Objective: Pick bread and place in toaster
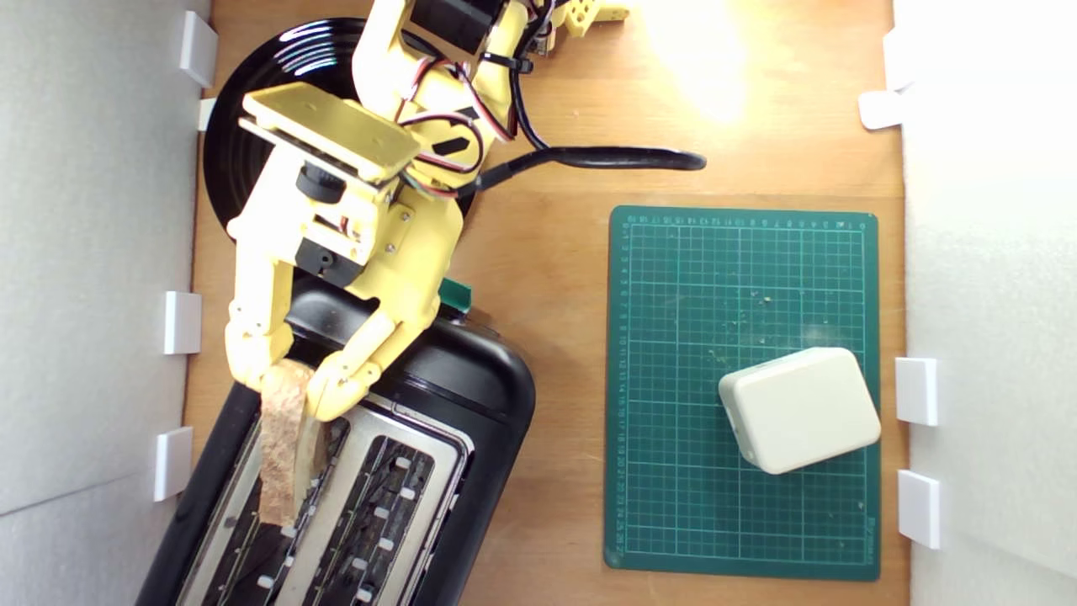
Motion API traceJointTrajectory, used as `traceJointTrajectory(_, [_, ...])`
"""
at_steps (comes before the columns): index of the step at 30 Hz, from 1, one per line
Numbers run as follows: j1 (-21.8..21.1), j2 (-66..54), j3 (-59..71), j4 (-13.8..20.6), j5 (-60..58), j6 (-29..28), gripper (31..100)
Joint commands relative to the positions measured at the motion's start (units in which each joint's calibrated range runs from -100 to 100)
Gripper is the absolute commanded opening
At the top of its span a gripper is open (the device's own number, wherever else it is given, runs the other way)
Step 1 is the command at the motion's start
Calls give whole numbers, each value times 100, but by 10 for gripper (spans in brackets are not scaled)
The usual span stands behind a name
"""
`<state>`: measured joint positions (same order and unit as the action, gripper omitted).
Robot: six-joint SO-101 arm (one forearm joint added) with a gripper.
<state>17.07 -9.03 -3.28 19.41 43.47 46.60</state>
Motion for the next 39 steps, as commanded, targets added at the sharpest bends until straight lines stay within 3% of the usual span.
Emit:
traceJointTrajectory(1, [98, 163, -76, 26, 30, 20, 547])
traceJointTrajectory(25, [-23, 1086, -720, -19, 30, -153, 560])
traceJointTrajectory(32, [-39, 1078, -729, -28, 30, -127, 737])
traceJointTrajectory(39, [-39, 1078, -757, -28, 30, -121, 783])
